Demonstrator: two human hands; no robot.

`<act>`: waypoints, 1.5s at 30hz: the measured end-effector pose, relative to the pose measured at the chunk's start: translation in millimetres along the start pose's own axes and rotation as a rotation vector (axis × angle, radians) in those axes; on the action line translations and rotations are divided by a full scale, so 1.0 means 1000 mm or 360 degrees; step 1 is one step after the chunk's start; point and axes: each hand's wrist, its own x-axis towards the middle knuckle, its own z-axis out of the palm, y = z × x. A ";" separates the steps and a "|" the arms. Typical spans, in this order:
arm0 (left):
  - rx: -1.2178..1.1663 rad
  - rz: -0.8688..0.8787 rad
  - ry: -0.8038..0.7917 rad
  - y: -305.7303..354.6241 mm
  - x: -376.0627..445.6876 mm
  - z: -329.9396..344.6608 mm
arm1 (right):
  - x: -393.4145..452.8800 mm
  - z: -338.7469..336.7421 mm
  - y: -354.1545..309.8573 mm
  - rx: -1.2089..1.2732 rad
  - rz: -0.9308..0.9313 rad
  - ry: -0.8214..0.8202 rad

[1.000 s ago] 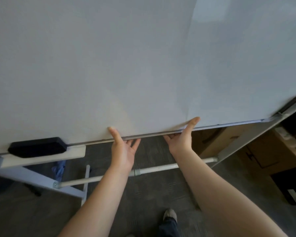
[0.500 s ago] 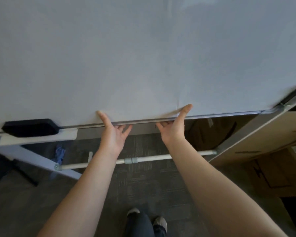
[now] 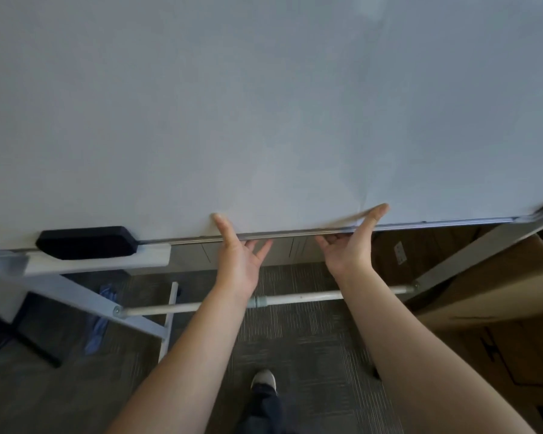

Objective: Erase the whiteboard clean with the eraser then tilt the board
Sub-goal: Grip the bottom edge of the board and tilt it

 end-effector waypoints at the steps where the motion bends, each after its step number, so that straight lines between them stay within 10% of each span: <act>1: -0.0008 0.0003 0.0012 0.001 0.006 0.002 | 0.003 0.002 0.001 0.0015 -0.0003 -0.0018; 45: 0.0010 0.0081 0.0050 0.007 0.059 0.025 | 0.052 0.025 -0.021 -0.0058 0.0157 -0.0134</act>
